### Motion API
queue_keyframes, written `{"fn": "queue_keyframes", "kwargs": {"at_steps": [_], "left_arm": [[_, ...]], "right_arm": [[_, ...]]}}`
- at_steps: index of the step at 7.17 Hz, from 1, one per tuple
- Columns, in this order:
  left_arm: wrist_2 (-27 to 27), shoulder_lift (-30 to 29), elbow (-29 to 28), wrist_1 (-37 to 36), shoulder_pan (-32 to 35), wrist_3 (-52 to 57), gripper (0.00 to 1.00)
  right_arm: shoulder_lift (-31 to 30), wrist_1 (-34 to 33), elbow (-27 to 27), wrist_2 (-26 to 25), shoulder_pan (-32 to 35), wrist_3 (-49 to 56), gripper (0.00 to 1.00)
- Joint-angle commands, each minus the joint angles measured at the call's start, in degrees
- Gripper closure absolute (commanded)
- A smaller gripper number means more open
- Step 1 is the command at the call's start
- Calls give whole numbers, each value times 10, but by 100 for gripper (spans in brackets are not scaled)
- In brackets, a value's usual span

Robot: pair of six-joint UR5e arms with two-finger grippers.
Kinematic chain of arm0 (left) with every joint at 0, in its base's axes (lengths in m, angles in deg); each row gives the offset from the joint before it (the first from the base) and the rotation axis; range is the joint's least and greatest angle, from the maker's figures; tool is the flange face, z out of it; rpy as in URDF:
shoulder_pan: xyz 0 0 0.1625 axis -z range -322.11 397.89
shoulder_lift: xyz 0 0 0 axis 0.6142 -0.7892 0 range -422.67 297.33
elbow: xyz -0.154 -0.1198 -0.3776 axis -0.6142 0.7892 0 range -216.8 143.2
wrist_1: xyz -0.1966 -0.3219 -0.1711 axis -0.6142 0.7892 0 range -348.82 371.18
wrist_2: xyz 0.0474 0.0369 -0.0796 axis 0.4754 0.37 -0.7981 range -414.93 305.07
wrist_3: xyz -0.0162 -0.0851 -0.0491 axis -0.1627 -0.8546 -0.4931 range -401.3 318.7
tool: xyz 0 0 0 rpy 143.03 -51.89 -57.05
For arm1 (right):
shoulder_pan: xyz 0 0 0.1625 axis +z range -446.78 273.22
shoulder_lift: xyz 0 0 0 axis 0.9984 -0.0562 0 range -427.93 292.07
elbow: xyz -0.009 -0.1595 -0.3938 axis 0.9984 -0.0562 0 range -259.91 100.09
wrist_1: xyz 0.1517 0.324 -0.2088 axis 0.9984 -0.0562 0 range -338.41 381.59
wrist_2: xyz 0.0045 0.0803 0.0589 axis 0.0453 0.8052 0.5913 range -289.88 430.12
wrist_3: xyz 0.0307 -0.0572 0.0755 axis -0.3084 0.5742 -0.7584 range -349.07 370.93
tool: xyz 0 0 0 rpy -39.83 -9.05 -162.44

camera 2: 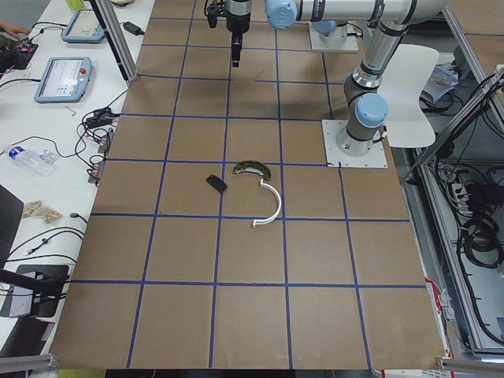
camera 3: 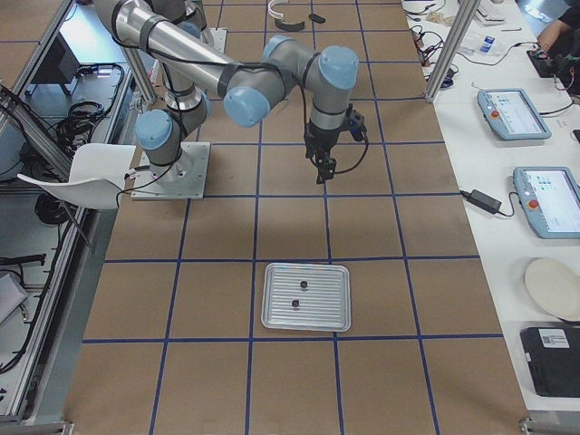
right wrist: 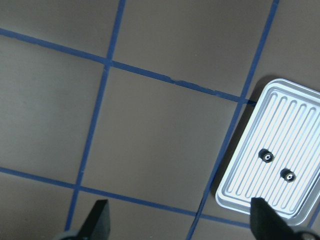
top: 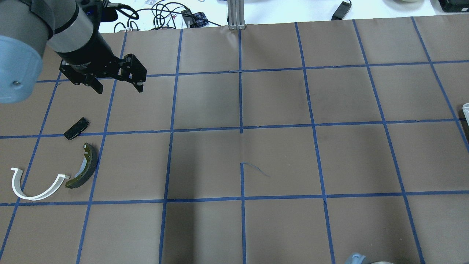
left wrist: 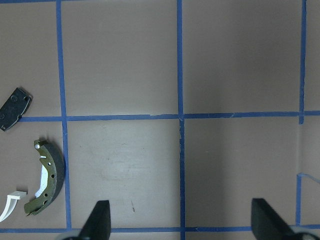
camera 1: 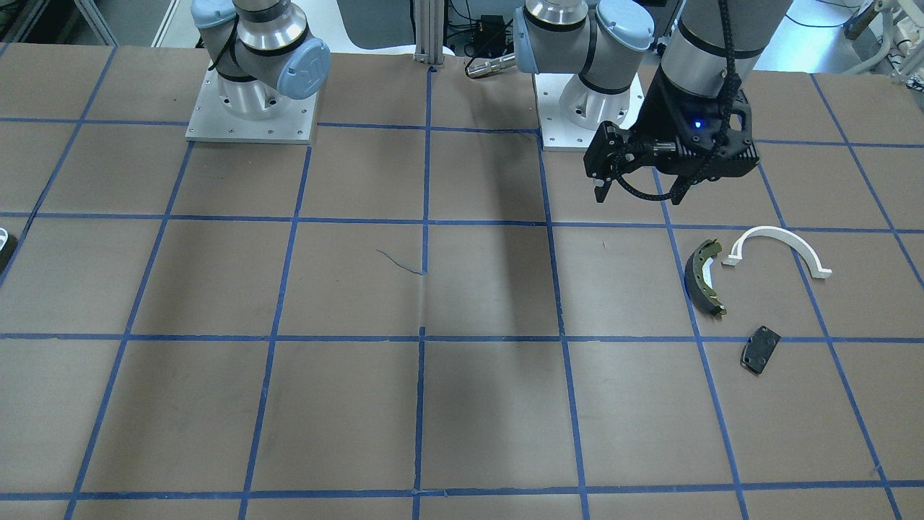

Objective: Place bearing gear from tray to pile

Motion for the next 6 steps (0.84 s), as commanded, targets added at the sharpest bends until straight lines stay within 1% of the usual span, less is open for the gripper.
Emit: {"fn": "queue_keyframes", "kwargs": {"at_steps": [1,2,4,6], "left_arm": [[1,8,14,-6,2,-5,0],[5,8,14,-6,2,-5,0],[5,9,14,-6,2,-5,0],[6,10,14,-6,2,-4,0]], "right_arm": [[100,-105,-6,23,-101,188,0],[142,-165,0,19,-128,227,0],[201,-179,2,19,-165,298,0],[239,-239,7,18,-174,341,0]]}}
